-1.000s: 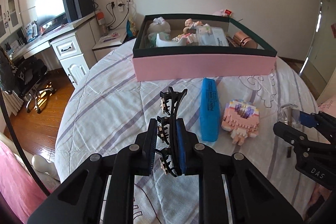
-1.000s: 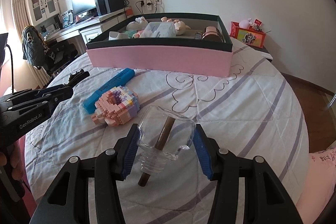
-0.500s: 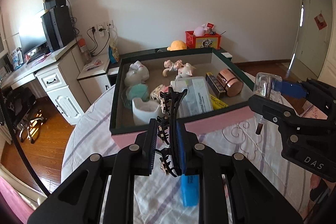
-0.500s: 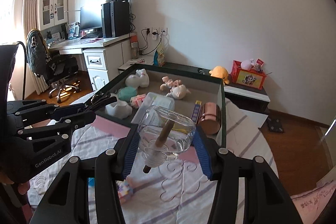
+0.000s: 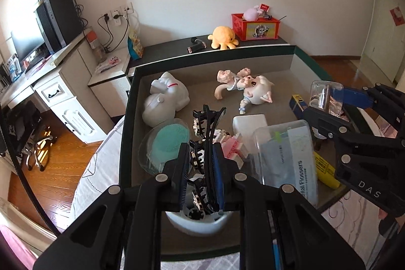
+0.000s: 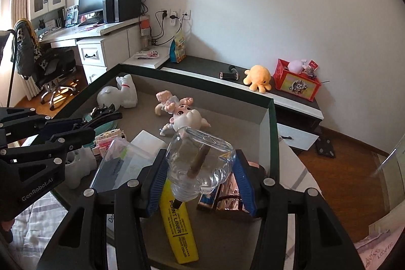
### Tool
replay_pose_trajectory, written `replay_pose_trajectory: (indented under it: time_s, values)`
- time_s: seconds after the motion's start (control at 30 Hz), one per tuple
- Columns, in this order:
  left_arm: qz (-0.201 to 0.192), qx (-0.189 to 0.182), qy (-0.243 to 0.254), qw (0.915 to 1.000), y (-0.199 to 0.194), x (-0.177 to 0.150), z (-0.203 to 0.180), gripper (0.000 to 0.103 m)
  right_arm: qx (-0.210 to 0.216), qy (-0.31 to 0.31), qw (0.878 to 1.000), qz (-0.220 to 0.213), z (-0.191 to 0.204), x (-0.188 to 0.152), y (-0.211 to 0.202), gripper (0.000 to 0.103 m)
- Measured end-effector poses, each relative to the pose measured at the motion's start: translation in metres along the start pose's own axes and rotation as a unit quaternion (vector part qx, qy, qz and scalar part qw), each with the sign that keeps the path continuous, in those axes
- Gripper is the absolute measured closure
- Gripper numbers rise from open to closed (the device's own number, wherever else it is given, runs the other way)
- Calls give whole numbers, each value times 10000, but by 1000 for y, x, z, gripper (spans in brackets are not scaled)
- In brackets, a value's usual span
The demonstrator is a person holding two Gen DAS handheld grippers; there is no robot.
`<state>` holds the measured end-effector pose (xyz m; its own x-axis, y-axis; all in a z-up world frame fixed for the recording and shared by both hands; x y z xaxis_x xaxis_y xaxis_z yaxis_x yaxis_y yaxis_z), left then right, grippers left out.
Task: Organize rigid objects
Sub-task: 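Carry hair clip and clear bottle into the pink box and open both grippers, then withdraw both tools from the box back over the bed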
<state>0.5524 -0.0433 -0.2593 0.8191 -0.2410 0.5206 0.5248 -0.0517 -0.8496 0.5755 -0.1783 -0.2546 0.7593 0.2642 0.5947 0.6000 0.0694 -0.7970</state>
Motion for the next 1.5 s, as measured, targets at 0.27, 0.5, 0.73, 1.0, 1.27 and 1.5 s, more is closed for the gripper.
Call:
replay_pose_trajectory:
  time_s: [0.27,0.5,0.73,1.0,1.27,1.5]
  values:
    - [-35,289,-100,9995,8,-3,5,59,172,106,9998,-52,-3,-1,10,48]
    - [-575,654,-275,9958,-41,-15,17,11,391,492,9974,-355,-10,-7,-32,18]
    - [-1252,1147,-621,9835,-120,-53,28,5,327,700,9915,-1049,7,-39,-120,4]
    - [-1883,1450,-669,9690,-212,-114,14,0,169,638,9834,-1690,46,-87,-217,0]
    - [-2204,1174,-818,9649,-279,-166,0,0,-87,646,9767,-2046,64,-128,-288,0]
    - [-2509,813,-905,9603,-326,-199,-10,0,-145,656,9727,-2220,77,-153,-335,0]
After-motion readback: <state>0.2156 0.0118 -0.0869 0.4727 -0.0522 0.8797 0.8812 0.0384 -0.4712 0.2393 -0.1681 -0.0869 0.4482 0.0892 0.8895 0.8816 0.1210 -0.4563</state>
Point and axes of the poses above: each gripper's, at about its wrist camera, not at the fingertips, and y roughly the way its jaws point, z to its left, x to its top, the point moved 10 cm from there along y, roughly the way its jaws point, and after that the axes turned 10 degrees about z, right-handed, at the moved point
